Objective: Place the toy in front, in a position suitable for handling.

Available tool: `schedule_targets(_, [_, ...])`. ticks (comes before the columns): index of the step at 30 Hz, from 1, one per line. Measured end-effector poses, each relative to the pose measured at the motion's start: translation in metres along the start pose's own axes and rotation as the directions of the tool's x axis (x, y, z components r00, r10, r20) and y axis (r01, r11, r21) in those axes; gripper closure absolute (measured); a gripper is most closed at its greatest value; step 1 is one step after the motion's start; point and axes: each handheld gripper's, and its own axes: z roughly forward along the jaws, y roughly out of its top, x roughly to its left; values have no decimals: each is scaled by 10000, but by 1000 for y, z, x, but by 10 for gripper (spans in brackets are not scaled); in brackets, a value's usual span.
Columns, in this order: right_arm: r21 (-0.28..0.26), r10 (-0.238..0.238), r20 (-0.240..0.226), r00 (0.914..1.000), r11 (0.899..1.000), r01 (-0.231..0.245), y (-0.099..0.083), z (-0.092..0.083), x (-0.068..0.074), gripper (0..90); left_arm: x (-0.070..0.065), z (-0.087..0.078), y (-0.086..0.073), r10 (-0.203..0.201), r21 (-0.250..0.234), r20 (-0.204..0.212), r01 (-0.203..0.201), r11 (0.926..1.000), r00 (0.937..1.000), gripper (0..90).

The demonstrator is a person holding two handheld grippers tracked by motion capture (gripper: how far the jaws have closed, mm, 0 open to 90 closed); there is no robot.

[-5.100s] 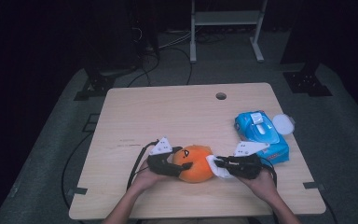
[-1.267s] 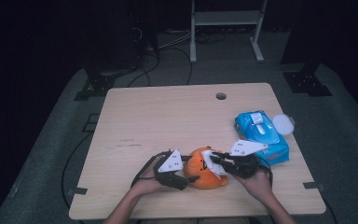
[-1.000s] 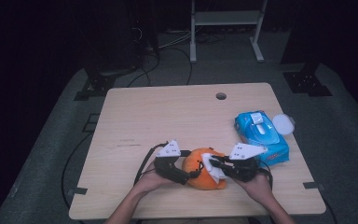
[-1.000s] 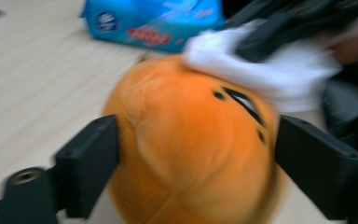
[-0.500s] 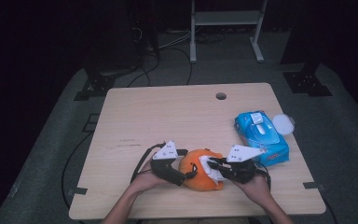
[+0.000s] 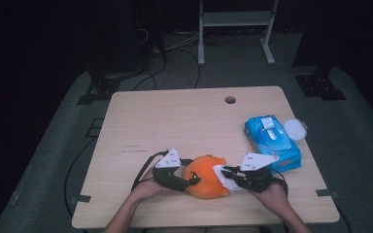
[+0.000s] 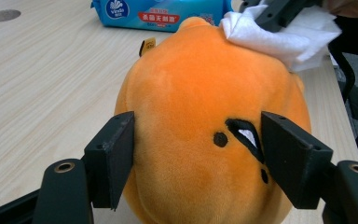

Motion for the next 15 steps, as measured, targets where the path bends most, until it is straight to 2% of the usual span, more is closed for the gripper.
schedule_targets(2, [29, 91, -19, 10000, 10000, -91, -1, 0, -2, 814, 0, 0, 0, -10, 36, 55, 10, 10000, 10000, 308])
schedule_targets(4, [-109, 317, -77, 9995, 9994, -318, 1, 1, -1, 815, 3, 1, 0, -52, 245, -148, 55, 9997, 9999, 316])
schedule_targets(5, [-233, 263, -84, 9996, 9994, -264, 4, 2, 3, 815, 4, 2, 0, -64, 266, -182, 69, 9996, 9998, 316])
schedule_targets(8, [-465, -102, -335, 9994, 9989, 86, 11, 8, 13, 813, 10, 3, -3, -562, 170, -223, 566, 9983, 9982, 315])
schedule_targets(10, [-455, -322, -477, 9983, 9985, 301, 12, 10, 15, 813, 11, 3, -3, -588, 180, -185, 591, 9981, 9981, 317])
schedule_targets(14, [-311, -74, -350, 9994, 9995, 63, 6, 6, 7, 814, 16, -2, -8, -820, 96, -83, 820, 9966, 9966, 321])
schedule_targets(15, [-113, 121, -47, 9999, 9999, -122, -2, 3, -2, 813, 18, -3, -9, -1014, 55, -76, 1014, 9948, 9948, 320])
